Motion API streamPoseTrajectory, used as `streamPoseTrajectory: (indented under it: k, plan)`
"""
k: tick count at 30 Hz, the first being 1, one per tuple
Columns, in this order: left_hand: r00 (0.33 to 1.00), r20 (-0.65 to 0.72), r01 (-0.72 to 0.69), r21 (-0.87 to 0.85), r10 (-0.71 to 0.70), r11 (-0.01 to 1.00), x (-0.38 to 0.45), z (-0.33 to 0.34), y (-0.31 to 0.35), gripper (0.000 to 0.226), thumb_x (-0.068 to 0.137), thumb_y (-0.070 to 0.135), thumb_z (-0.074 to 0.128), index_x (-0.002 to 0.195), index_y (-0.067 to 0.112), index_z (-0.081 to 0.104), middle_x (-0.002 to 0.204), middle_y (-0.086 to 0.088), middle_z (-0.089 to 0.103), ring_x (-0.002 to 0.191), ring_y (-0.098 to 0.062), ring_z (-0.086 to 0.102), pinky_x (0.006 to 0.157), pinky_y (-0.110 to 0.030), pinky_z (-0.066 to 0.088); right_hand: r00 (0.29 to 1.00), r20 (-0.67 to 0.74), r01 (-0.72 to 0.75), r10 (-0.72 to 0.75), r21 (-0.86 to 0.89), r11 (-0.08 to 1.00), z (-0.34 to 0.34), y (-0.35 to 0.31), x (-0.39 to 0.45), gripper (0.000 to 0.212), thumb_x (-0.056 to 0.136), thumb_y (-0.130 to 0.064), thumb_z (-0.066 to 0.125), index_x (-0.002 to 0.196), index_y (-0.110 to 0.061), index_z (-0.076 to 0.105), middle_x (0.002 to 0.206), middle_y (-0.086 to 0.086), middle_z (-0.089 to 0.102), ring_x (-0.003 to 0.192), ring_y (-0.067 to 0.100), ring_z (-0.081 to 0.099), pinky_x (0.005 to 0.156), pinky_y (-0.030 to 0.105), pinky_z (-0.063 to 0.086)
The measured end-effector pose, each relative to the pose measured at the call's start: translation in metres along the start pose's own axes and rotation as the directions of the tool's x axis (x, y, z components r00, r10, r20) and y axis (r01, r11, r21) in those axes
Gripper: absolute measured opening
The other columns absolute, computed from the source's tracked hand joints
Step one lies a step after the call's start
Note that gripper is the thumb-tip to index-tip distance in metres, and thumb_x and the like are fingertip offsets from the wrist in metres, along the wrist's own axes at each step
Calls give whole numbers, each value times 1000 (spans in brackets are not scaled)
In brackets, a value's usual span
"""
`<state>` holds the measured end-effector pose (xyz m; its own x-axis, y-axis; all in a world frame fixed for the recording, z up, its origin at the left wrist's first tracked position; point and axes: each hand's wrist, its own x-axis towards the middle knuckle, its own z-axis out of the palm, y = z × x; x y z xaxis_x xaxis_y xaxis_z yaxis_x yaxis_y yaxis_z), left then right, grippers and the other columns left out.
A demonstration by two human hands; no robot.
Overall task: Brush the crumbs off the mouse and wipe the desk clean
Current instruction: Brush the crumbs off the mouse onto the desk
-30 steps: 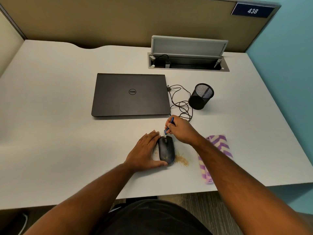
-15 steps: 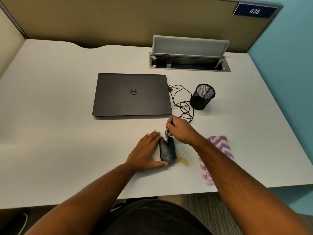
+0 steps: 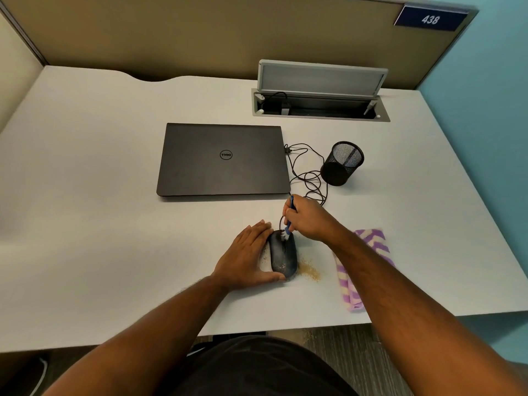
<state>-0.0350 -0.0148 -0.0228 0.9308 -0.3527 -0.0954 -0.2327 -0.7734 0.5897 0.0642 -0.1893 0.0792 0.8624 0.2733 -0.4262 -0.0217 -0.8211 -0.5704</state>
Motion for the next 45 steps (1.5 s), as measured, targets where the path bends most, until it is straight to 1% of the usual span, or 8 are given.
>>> streamPoseTrajectory:
  k: [9,18,22,26,30,34,42,45]
  plan:
    - [1000,-3,0,-2,0,1000,0,0,-1,116,72,91,56,160,24,20,168,5,16,155,-13,9,126,-34,6,1000,-1,-14,14,-25,1000,3,-3,0,20,103,-19,43,114,-8,55,106,13,67,94,26,69,86,36,57]
    - [1000,-4,-2,2,2,1000,1,1,-1,116,71,92,55,159,25,21,168,6,16,155,-12,10,127,-38,10,999,5,-35,35,4,999,-1,-4,-3,17,103,-18,43,111,-8,54,96,6,65,84,20,68,66,22,51]
    - [1000,13,13,-5,-13,1000,1,1,-1,116,71,93,54,159,26,20,168,7,15,155,-13,9,127,-37,9,999,-31,-19,18,-14,1000,-1,-3,1,21,105,-22,42,114,-9,55,108,13,68,95,23,68,84,32,55]
    - [1000,0,1,2,-1,1000,1,0,-1,116,71,92,55,159,24,21,168,6,16,155,-12,9,127,-37,9,999,11,-35,34,3,999,-2,-4,-2,19,104,-18,43,112,-6,55,96,8,66,78,16,67,65,20,51]
    - [1000,2,6,4,-6,1000,1,0,-1,116,71,92,55,159,26,20,168,6,15,155,-12,8,127,-36,8,999,-25,-27,28,23,999,-1,-3,1,21,105,-22,42,115,-9,55,106,10,67,87,16,66,74,23,51]
    - [1000,-3,1,1,-1,1000,1,1,-1,116,71,92,56,159,25,21,168,6,16,155,-12,9,127,-37,10,999,30,-39,38,21,999,-2,-3,-1,16,104,-18,43,110,-8,54,90,3,64,76,12,65,64,18,48]
    - [1000,2,10,-3,-10,1000,2,1,-1,116,71,92,56,160,26,20,168,7,15,155,-12,9,126,-35,7,999,18,-33,33,23,999,-2,-1,3,19,104,-21,44,113,-9,56,105,11,68,91,22,69,81,31,56]
    - [1000,-9,4,4,-4,1000,1,2,-2,115,72,91,56,160,25,20,168,7,15,155,-12,9,126,-35,7,1000,-5,-29,29,31,999,0,-1,3,21,104,-22,44,117,-9,55,109,11,68,93,20,68,77,25,52]
